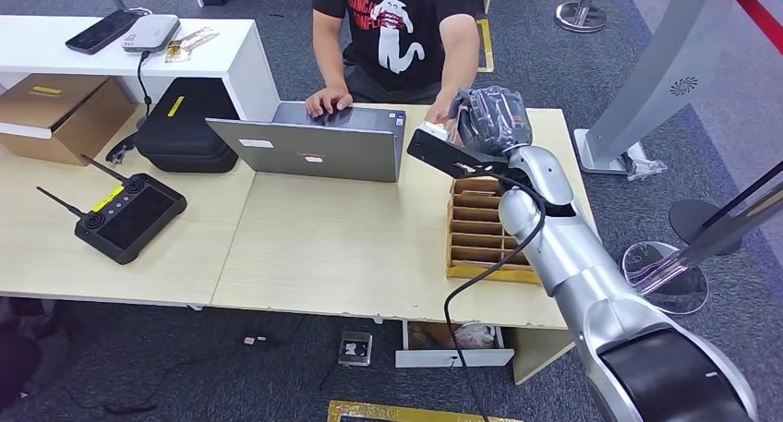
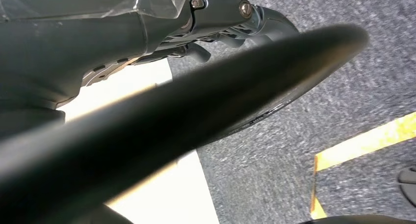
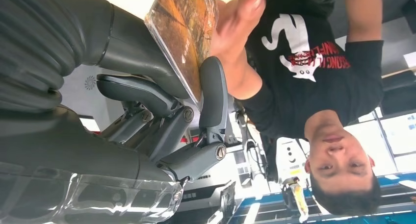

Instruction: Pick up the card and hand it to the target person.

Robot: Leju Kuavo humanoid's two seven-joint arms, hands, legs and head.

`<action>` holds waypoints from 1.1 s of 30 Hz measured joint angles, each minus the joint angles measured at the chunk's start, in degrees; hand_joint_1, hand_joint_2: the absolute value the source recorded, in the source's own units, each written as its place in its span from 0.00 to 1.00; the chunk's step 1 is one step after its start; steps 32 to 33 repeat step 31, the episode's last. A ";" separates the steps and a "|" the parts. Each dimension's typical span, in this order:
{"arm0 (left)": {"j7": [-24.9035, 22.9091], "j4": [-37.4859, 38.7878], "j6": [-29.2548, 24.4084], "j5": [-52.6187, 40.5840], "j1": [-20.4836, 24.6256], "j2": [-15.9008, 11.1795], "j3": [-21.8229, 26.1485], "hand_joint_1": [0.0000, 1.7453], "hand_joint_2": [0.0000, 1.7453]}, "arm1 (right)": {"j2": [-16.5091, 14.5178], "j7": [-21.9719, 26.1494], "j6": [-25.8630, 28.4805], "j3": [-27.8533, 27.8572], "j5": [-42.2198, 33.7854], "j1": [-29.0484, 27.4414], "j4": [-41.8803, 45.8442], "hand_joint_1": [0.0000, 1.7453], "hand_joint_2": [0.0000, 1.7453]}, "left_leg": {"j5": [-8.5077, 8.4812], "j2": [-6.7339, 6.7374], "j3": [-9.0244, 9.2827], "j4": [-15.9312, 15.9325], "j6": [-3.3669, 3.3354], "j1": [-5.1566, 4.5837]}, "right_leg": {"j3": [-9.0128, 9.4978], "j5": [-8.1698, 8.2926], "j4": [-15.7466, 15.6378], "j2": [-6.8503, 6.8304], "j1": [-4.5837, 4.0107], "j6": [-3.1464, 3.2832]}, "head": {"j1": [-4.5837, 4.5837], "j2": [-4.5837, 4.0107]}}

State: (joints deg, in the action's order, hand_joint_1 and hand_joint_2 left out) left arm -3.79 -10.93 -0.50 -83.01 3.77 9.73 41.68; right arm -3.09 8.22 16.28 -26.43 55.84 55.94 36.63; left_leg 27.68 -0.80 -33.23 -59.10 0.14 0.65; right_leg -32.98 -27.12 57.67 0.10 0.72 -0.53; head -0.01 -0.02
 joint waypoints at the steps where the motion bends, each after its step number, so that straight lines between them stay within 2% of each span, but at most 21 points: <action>1: 0.09 0.00 0.01 0.00 0.01 0.02 0.00 0.00 1.00 | -0.20 0.00 0.06 0.00 0.00 0.08 -0.32 0.39 1.00 | 0.00 0.00 0.00 0.00 0.00 0.00 | 0.00 0.00 0.00 0.00 0.00 0.00 | -0.01 0.00; 2: 0.14 0.00 0.04 0.00 0.02 0.05 0.00 0.00 1.00 | -0.34 -0.01 0.10 0.00 0.01 0.09 -0.61 0.17 1.00 | 0.00 0.00 -0.01 0.00 0.00 -0.01 | 0.00 0.00 0.00 0.00 0.01 0.00 | -0.01 0.00; 4: 0.17 0.00 0.10 0.00 0.03 0.13 0.00 0.00 1.00 | -0.53 -0.02 0.15 0.00 0.02 0.09 -1.14 0.00 1.00 | 0.00 0.00 -0.01 0.00 0.00 -0.01 | 0.00 0.00 0.00 0.01 0.01 0.00 | -0.01 -0.01; 22: 0.15 0.00 0.83 0.44 0.06 0.23 0.02 0.00 1.00 | -0.97 1.15 -0.80 0.00 -1.07 0.03 -2.51 0.00 1.00 | 0.00 0.01 0.00 -0.01 0.00 -0.01 | -0.01 0.00 -0.01 0.01 0.01 0.00 | 0.00 0.00; 26: -0.10 0.00 0.76 0.92 0.04 0.23 0.07 0.00 1.00 | 0.25 3.75 -5.24 0.03 -6.05 -1.37 0.15 0.00 1.00 | 0.00 0.00 0.00 -0.01 0.00 -0.02 | -0.03 0.00 -0.03 0.00 0.01 0.00 | 0.01 -0.01; 30: -0.32 0.00 0.49 1.15 -0.01 0.23 0.16 0.00 1.00 | 3.89 6.80 -11.94 0.45 -13.96 -4.73 5.73 0.00 1.00 | 0.01 -0.03 0.00 -0.03 -0.01 -0.02 | -0.02 0.00 -0.07 -0.02 0.02 0.00 | 0.00 0.00; 33: -0.32 0.00 0.46 1.17 -0.02 0.23 0.17 0.00 1.00 | 4.50 7.15 -12.76 0.54 -15.02 -5.28 6.63 0.00 1.00 | 0.01 -0.04 -0.01 -0.04 -0.01 -0.02 | -0.02 0.00 -0.07 -0.03 0.02 0.00 | 0.00 0.00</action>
